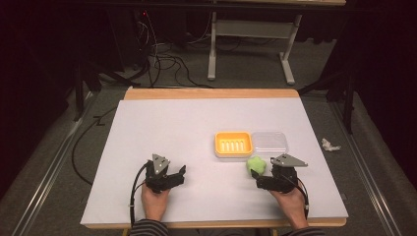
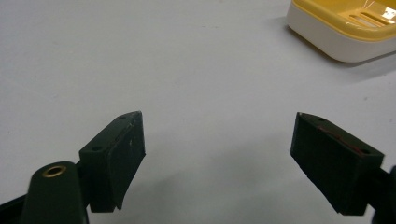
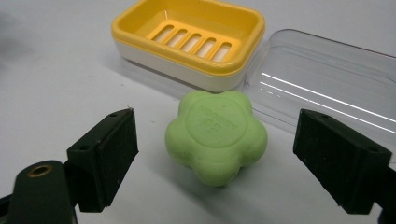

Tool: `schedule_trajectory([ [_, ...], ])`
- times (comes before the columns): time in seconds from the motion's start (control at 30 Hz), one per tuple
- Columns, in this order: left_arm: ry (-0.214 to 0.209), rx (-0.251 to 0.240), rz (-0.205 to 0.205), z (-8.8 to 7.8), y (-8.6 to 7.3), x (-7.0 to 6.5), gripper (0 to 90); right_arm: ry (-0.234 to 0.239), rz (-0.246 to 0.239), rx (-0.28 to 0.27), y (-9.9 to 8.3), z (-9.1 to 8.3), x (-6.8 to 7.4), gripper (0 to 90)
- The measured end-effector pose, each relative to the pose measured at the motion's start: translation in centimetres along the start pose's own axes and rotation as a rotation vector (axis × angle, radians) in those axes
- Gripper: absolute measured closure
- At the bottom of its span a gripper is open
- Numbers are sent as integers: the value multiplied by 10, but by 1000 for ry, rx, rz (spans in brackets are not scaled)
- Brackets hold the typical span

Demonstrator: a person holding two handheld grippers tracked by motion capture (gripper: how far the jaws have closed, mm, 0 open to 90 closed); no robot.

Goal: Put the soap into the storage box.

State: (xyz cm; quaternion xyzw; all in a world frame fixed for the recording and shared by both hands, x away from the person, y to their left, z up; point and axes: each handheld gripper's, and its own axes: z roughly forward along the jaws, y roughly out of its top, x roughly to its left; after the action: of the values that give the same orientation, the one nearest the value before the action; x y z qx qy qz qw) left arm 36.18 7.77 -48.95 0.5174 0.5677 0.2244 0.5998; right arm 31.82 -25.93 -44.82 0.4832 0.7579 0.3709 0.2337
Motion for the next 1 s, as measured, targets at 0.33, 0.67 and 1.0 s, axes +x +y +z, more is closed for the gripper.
schedule_trajectory([
  [0.33,4,5,-5,1,0,1,184,-21,23,63,6,16,-1,140],
  [0.67,-5,9,5,0,-1,-1,187,-55,44,101,9,29,1,142],
  [1.0,-17,12,0,-1,0,0,187,-72,50,168,10,39,2,162],
])
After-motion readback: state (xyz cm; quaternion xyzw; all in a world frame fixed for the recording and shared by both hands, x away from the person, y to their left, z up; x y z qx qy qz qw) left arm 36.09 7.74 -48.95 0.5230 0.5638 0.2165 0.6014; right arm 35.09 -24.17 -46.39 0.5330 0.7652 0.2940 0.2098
